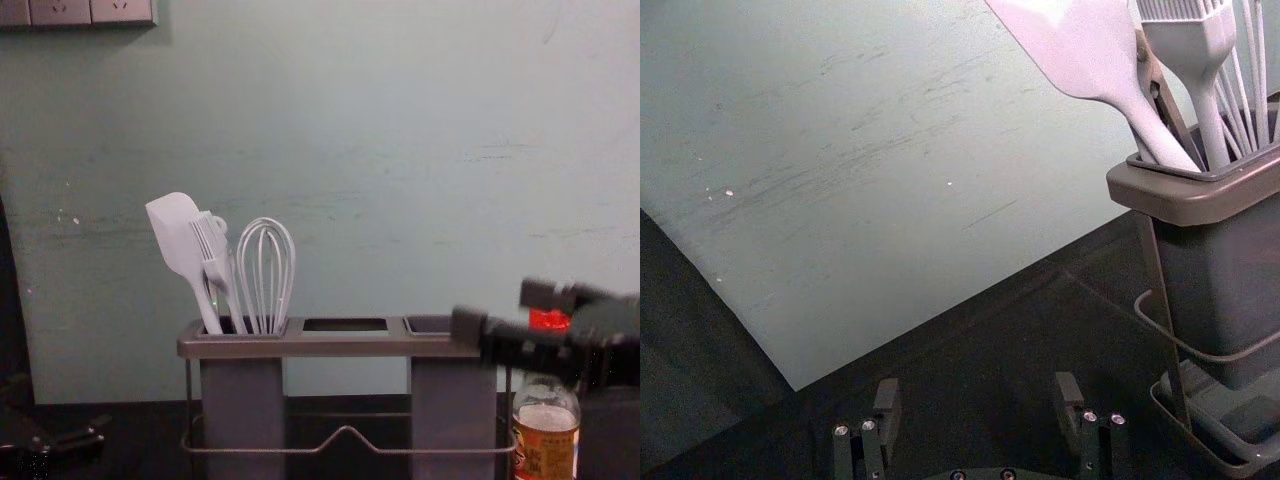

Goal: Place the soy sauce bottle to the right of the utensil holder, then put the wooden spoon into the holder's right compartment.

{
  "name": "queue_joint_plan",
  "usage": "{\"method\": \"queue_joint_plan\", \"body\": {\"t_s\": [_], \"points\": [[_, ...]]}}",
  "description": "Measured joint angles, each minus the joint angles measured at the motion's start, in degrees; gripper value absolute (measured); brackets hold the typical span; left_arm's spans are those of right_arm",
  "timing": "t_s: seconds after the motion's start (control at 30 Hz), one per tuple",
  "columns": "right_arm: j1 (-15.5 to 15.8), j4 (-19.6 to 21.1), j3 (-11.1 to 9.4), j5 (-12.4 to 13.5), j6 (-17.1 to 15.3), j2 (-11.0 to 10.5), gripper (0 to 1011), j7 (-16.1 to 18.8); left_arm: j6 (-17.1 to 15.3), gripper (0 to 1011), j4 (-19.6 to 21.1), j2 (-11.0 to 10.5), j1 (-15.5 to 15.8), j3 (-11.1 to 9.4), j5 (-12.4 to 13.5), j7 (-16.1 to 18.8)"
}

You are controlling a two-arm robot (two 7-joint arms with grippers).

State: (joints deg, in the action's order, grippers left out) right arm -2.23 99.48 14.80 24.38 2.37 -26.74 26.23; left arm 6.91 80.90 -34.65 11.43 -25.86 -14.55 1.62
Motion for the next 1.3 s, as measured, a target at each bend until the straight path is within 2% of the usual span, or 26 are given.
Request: {"method": "queue_joint_plan", "body": {"t_s": [0.1, 0.23, 0.43, 0.6, 1.3], "points": [[0.16, -0.44, 2.10, -0.27, -1.46, -0.91, 1002, 0.55, 0.00, 1005, 0.00, 0.00, 0.00, 0.00, 0.00, 0.00], [0.17, -1.31, 3.92, -0.65, -2.37, -1.37, 1002, 0.92, 0.00, 1005, 0.00, 0.00, 0.00, 0.00, 0.00, 0.00], [0.53, -2.93, 6.12, -1.45, -2.14, -1.30, 1002, 1.07, 0.00, 1005, 0.00, 0.00, 0.00, 0.00, 0.00, 0.00], [0.97, -3.88, 6.63, -1.83, -0.41, -0.72, 1002, 0.47, 0.00, 1005, 0.00, 0.00, 0.00, 0.00, 0.00, 0.00], [0.89, -3.56, 6.47, -1.72, -0.85, -0.88, 1002, 0.49, 0.00, 1005, 0.00, 0.00, 0.00, 0.00, 0.01, 0.00]]}}
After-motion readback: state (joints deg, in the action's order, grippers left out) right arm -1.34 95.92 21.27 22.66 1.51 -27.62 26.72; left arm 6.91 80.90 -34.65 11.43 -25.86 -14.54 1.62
